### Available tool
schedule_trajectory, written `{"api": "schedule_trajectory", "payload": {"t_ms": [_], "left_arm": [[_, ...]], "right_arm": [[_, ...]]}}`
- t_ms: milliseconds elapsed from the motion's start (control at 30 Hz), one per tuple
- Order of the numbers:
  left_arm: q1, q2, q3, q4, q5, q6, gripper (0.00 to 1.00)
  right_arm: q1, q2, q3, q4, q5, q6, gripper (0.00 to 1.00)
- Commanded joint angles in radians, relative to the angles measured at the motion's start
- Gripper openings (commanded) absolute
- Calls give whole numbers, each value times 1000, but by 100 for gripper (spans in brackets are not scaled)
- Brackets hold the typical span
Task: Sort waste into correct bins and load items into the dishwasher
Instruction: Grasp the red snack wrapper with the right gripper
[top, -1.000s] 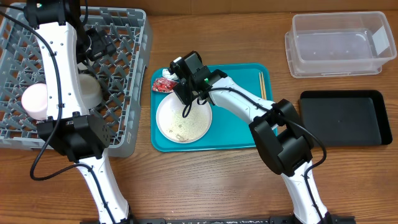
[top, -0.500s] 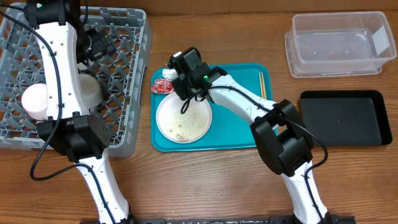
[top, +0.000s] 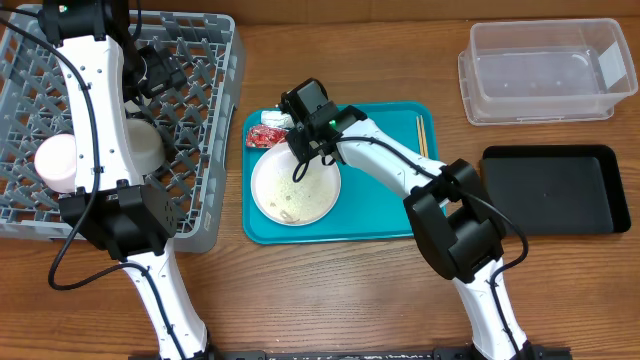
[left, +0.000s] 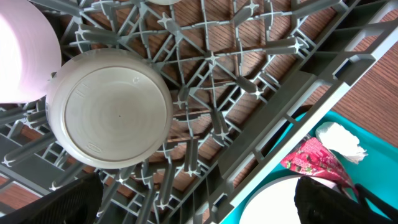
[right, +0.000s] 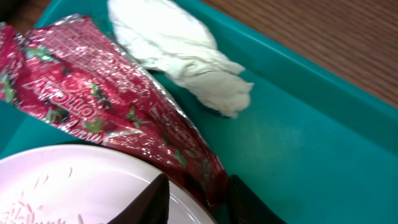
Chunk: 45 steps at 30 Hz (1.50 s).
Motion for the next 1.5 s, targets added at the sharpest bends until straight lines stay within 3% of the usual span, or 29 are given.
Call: {"api": "schedule_trajectory", "payload": {"t_ms": [0,567,1467], "left_arm": [[-2,-13,14,-2,1,23,100],[-2,-13,14,-2,1,23,100],[-3,-13,14,-2,2,23,100]], "right_arm": [[-16,-43,24,10,24,4,32],[-17,-102,29,24,-54,3,38],[-26,-42,11,47,-55,-35,37]]}}
